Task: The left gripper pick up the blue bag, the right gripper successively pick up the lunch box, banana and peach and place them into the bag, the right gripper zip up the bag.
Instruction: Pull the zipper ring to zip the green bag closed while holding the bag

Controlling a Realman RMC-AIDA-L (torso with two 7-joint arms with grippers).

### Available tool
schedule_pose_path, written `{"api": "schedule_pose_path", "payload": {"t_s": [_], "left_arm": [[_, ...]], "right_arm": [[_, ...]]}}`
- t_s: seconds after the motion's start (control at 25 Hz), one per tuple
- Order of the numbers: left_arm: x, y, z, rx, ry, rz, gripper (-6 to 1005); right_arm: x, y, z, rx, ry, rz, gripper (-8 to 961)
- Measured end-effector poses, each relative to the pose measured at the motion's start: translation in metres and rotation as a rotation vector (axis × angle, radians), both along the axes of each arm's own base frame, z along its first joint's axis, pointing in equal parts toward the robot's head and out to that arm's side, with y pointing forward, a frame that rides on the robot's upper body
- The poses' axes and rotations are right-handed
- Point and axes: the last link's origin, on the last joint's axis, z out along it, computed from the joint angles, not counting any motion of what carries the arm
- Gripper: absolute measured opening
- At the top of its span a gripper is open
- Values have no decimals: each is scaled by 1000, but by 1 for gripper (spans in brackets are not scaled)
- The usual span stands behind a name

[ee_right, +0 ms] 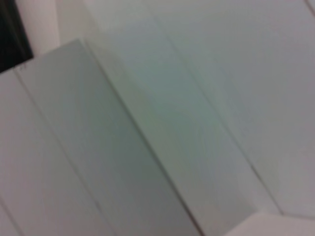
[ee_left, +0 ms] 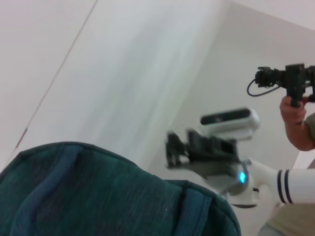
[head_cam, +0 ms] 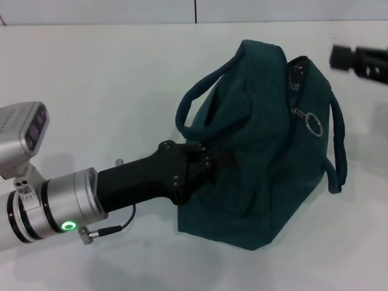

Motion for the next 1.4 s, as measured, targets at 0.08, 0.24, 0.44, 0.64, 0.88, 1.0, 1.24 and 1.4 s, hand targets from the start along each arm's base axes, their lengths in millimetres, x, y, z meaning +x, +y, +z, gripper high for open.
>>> {"api": "schedule_pose_path", "payload": {"t_s": [0.08, 0.24, 0.44, 0.64, 0.88, 1.0, 1.24, 1.4], "left_arm": [[0, 0, 1, 5, -4, 5, 41], [-1, 0, 0, 0, -4, 16, 40], [-1, 1, -1, -7, -5, 23, 40], [-1, 1, 0, -18, -9, 33, 40], [-2, 2, 0, -16, -8, 35, 40], [-2, 2, 0, -15, -6, 35, 40], [-1, 4, 0, -14, 1, 36, 40], [-1, 4, 0, -14, 1, 35, 40]], "right_arm": [[6, -8, 0, -17, -41, 27, 57], [16, -21, -9, -34, -123, 57, 234], [17, -33, -23, -25, -191, 106, 498], [19, -33, -26, 8, -194, 96, 736], [22, -32, -18, 58, -164, 71, 826], [22, -32, -17, 66, -162, 73, 852], [18, -30, -23, 68, -160, 91, 873], [15, -27, -26, 75, -166, 98, 868]]}}
